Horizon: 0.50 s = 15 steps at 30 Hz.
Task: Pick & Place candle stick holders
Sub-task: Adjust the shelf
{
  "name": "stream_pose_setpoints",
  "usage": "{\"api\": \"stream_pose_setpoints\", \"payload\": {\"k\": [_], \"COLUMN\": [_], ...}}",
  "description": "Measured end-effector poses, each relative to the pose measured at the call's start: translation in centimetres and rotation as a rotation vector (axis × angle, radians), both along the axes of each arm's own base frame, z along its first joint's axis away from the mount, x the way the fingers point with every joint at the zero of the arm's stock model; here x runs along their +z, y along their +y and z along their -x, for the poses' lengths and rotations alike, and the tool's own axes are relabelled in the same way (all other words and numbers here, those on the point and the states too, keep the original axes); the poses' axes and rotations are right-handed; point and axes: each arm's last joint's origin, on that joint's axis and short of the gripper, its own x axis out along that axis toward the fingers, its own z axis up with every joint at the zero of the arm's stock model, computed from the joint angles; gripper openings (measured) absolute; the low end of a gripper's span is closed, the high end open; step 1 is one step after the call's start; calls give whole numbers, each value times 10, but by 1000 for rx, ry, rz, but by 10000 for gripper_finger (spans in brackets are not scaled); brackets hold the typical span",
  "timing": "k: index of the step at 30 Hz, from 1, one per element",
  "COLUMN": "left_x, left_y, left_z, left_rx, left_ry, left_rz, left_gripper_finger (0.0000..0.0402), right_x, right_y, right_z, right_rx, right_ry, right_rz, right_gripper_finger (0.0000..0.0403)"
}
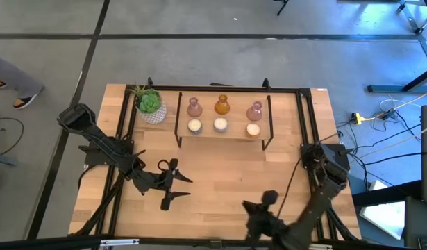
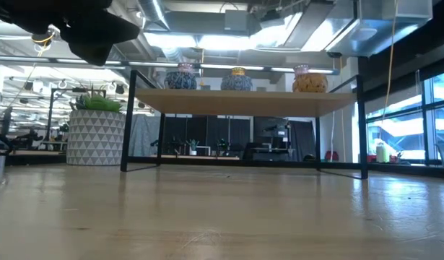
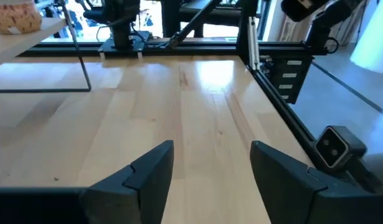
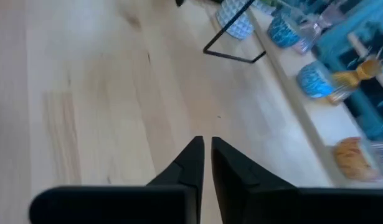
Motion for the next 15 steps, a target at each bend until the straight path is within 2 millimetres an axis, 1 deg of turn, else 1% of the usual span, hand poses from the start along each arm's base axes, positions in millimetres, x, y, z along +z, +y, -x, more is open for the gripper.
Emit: {"api": "stream_pose_setpoints", "payload": {"k": [1, 3, 5, 10, 15], "left_x": [0, 0, 0, -1, -1], "left_y": [1, 3, 4, 6, 6], "left_z": [-1, -2, -2, -4, -4], "left_rx": [5, 14, 16, 20, 20], "left_ry": [0, 2, 2, 8, 8], "left_rz": [-1, -3, -3, -7, -8], "left_gripper_finger": [208, 205, 203, 198, 196], "right_x": [1, 8, 12, 13, 13], "right_y": [4, 9, 14, 16, 11], "right_z": [8, 17, 26, 29, 22], "right_rx": [20, 19, 38, 45, 22], "right_ry": [-5, -77, -119, -159, -138], "right_rz": [9, -35, -44, -40, -49], "right_gripper_finger": [31, 27, 25, 23, 23]}}
